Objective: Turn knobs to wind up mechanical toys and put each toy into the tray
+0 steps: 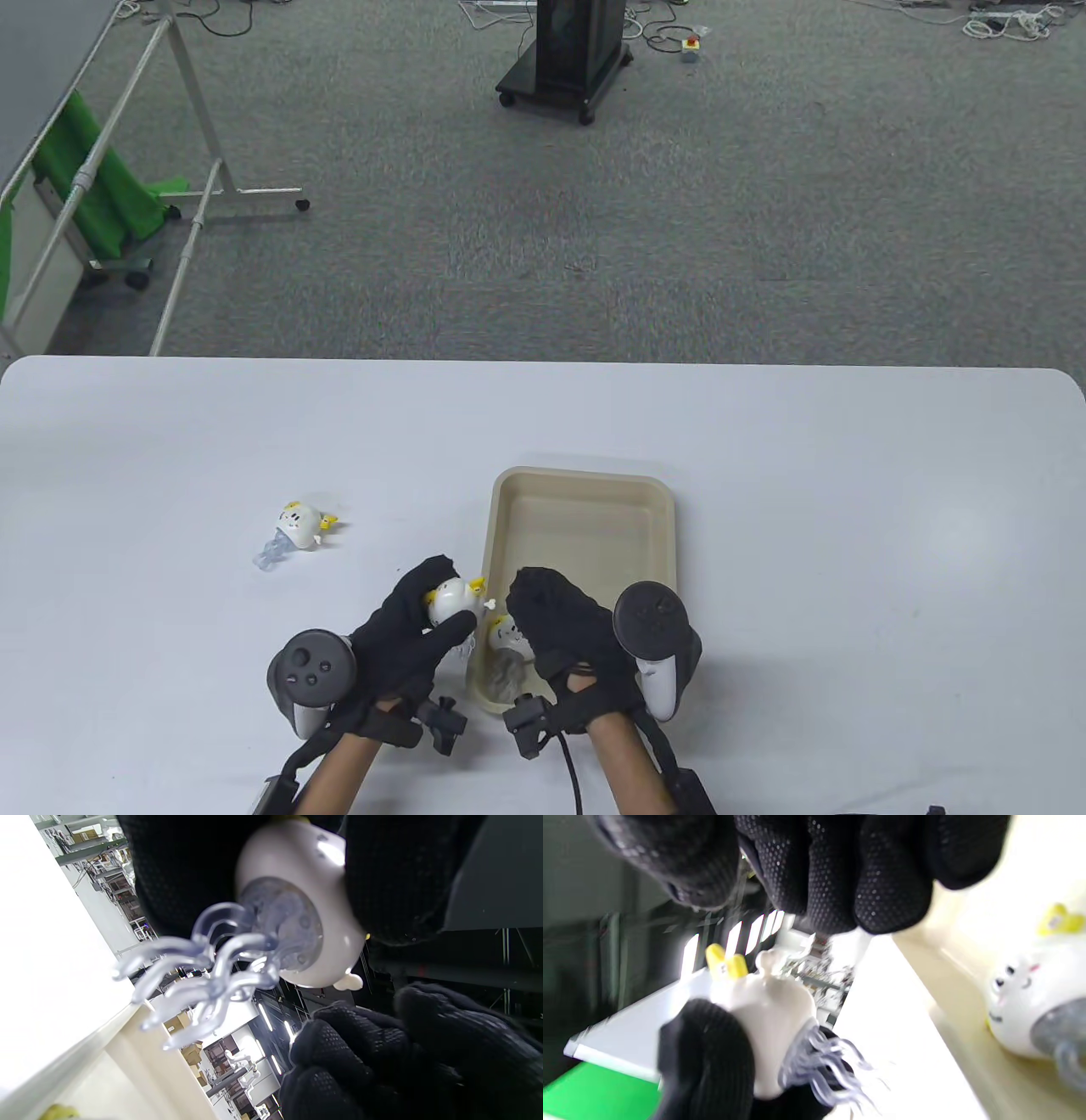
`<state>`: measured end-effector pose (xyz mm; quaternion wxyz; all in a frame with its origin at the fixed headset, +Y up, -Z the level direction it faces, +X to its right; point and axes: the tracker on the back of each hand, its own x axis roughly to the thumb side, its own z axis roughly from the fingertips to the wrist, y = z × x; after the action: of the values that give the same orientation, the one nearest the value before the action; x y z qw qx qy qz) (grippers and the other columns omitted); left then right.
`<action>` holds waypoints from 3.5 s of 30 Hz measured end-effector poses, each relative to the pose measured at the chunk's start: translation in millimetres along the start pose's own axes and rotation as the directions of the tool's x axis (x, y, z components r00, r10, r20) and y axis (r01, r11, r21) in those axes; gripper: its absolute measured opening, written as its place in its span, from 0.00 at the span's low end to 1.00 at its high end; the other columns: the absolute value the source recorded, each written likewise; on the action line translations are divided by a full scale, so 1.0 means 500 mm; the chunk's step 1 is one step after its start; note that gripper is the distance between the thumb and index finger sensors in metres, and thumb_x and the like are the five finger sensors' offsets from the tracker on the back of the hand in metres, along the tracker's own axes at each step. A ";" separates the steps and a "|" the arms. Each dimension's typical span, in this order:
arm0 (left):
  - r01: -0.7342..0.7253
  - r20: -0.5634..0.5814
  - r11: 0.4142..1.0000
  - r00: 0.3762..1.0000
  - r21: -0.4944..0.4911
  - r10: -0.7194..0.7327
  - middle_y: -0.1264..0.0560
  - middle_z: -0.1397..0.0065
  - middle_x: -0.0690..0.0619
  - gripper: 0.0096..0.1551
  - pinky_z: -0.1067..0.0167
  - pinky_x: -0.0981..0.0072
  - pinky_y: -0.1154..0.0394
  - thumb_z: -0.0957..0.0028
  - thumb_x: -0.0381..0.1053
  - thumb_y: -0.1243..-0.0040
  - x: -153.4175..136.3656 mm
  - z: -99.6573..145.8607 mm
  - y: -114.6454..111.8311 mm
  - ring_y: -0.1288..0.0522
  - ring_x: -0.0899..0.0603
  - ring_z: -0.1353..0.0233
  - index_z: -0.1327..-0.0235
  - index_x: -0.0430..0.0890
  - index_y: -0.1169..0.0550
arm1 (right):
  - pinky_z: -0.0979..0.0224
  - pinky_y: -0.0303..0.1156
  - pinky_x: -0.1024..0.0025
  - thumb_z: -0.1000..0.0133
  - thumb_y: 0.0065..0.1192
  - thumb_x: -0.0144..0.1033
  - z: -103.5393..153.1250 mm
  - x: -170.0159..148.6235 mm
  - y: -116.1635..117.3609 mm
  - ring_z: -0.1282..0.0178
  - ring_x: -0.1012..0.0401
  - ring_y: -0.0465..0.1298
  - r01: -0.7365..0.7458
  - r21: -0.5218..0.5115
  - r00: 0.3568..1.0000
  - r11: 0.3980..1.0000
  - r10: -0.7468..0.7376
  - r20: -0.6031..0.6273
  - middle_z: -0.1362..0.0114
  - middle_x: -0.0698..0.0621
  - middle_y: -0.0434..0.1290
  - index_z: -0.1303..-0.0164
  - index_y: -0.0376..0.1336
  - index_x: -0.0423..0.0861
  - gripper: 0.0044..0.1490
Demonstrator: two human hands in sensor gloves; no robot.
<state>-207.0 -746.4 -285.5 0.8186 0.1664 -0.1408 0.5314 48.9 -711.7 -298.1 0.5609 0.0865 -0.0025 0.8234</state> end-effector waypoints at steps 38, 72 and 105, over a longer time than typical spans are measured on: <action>0.003 0.028 0.996 1.000 -0.084 0.000 0.19 0.35 0.44 0.43 0.49 0.54 0.11 0.62 0.58 0.27 0.018 0.006 -0.023 0.14 0.35 0.43 0.30 0.44 0.23 | 0.65 0.79 0.58 0.51 0.66 0.47 -0.004 -0.082 0.034 0.73 0.56 0.82 0.385 -0.013 0.833 0.923 -0.353 -0.427 0.66 0.46 0.83 0.64 0.74 0.38 0.24; -0.073 -0.029 0.997 0.997 -0.031 0.072 0.19 0.35 0.43 0.44 0.49 0.55 0.11 0.61 0.58 0.28 0.002 0.006 0.003 0.14 0.35 0.43 0.30 0.44 0.23 | 0.33 0.73 0.53 0.51 0.63 0.43 0.049 0.073 0.088 0.43 0.51 0.78 -0.639 -0.296 0.664 0.710 0.704 0.252 0.38 0.47 0.77 0.41 0.69 0.48 0.27; -0.039 -0.036 0.998 0.999 -0.054 0.037 0.19 0.35 0.44 0.44 0.49 0.55 0.11 0.61 0.58 0.28 -0.004 0.006 -0.003 0.14 0.35 0.42 0.29 0.44 0.23 | 0.34 0.72 0.49 0.52 0.68 0.46 0.025 0.043 0.027 0.40 0.46 0.77 -0.298 -0.167 0.951 0.940 0.307 0.034 0.33 0.41 0.74 0.35 0.64 0.41 0.38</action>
<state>-206.9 -750.0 -283.8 0.8150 0.1319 -0.1442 0.5456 30.3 -698.1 -281.3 0.4325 0.0642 -0.0986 0.8940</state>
